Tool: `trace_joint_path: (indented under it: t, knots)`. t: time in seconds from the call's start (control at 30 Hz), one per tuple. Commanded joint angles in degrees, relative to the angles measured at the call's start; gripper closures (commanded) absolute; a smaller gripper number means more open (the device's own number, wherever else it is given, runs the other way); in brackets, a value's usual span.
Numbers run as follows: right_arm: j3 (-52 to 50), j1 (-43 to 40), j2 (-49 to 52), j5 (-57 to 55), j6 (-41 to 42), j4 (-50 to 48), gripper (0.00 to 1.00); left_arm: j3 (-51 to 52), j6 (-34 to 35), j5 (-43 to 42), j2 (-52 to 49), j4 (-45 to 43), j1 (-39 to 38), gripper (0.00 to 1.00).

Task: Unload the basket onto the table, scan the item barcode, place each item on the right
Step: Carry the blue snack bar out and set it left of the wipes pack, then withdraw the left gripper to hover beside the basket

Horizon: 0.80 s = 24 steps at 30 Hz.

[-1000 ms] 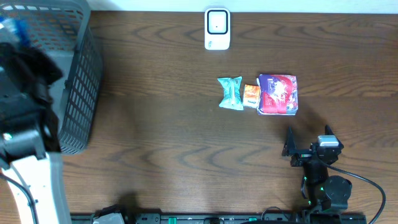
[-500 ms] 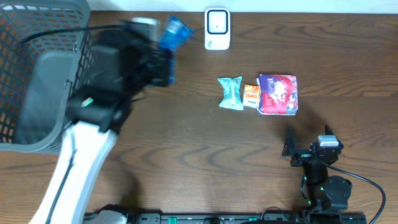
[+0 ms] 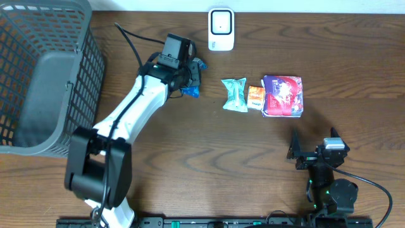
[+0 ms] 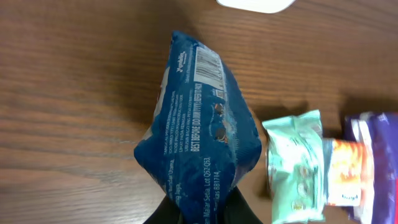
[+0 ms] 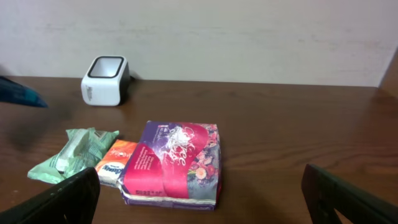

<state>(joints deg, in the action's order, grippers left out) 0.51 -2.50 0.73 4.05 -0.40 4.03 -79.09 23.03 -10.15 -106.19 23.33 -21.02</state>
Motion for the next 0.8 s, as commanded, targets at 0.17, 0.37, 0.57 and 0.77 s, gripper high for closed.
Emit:
trace_joint_path:
  t: [0.17, 0.37, 0.57, 0.77]
  knots:
    - [-0.15, -0.28, -0.24, 0.13, 0.76, 0.07, 0.01, -0.22, 7.72, 0.20, -6.80, -5.60, -3.52, 0.93]
    - [-0.15, -0.31, -0.24, 0.13, 0.79, 0.07, 0.01, -0.22, 7.65, 0.17, -9.18, -5.79, -4.42, 0.38]
    - [-0.15, -0.28, -0.24, 0.13, 0.76, 0.07, 0.01, -0.44, 6.21, 0.13, -5.38, -2.93, -3.61, 0.31]
    - [-0.15, -0.31, -0.24, 0.13, 0.76, 0.07, 0.01, -0.44, -0.94, 0.59, 5.73, 0.90, -1.44, 0.29]
